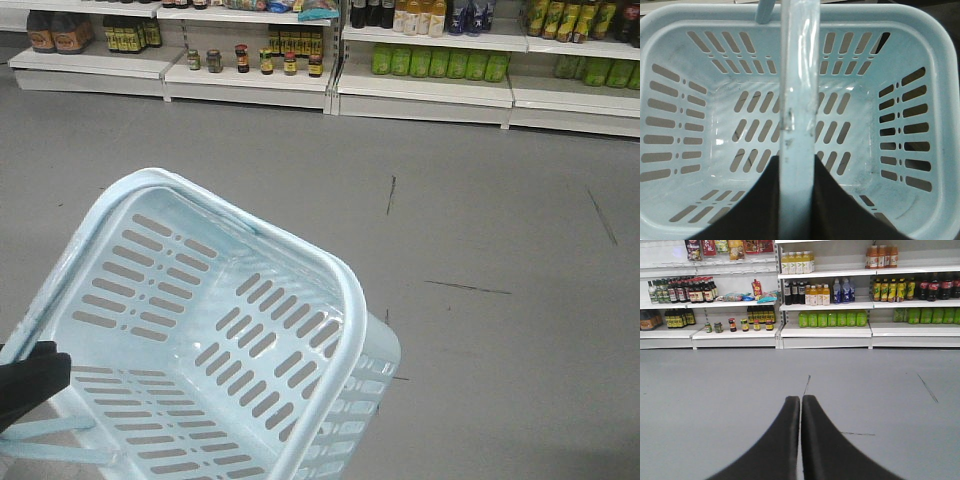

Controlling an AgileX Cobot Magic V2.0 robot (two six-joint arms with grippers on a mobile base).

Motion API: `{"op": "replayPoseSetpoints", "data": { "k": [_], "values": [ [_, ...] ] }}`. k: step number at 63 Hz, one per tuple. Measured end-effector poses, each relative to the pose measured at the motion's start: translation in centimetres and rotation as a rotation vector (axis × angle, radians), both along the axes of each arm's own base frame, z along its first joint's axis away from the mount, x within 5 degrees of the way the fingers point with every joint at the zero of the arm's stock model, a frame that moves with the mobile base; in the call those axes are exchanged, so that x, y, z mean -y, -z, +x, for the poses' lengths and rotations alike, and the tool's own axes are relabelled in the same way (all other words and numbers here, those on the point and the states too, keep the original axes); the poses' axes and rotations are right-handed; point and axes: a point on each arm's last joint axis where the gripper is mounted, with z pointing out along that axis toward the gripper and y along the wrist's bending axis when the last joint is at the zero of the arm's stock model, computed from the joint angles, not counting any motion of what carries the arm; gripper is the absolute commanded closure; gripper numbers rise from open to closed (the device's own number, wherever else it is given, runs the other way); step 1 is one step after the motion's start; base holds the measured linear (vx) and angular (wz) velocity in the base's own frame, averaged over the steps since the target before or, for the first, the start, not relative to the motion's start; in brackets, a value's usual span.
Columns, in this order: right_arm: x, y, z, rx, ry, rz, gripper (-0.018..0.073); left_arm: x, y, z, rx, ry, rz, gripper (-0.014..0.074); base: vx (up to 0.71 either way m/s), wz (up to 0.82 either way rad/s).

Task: Pick three apples into basket with both arms
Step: 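Drive the base away from the table carrying the basket in the left gripper, then turn the base toward the table with apples, holding the basket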

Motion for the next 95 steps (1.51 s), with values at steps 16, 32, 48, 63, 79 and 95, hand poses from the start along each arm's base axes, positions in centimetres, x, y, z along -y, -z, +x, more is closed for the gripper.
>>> {"op": "replayPoseSetpoints", "data": {
  "k": [16, 32, 48, 63, 79, 95],
  "values": [
    [0.00, 0.00, 0.00, 0.000, 0.000, 0.000, 0.0564, 0.00, 0.00, 0.00, 0.000, 0.000, 0.000, 0.0603, 0.25, -0.08],
    [0.00, 0.00, 0.00, 0.000, 0.000, 0.000, 0.0564, 0.00, 0.00, 0.00, 0.000, 0.000, 0.000, 0.0603, 0.25, -0.08],
    [0.00, 0.00, 0.00, 0.000, 0.000, 0.000, 0.0564, 0.00, 0.00, 0.00, 0.000, 0.000, 0.000, 0.0603, 0.25, -0.11],
    [0.00, 0.00, 0.00, 0.000, 0.000, 0.000, 0.0564, 0.00, 0.00, 0.00, 0.000, 0.000, 0.000, 0.0603, 0.24, -0.16],
    [0.00, 0.00, 0.00, 0.000, 0.000, 0.000, 0.0564, 0.00, 0.00, 0.00, 0.000, 0.000, 0.000, 0.0603, 0.23, -0.26],
    [0.00, 0.00, 0.00, 0.000, 0.000, 0.000, 0.0564, 0.00, -0.01, 0.00, 0.001, 0.000, 0.000, 0.0603, 0.21, -0.46]
  ]
}}
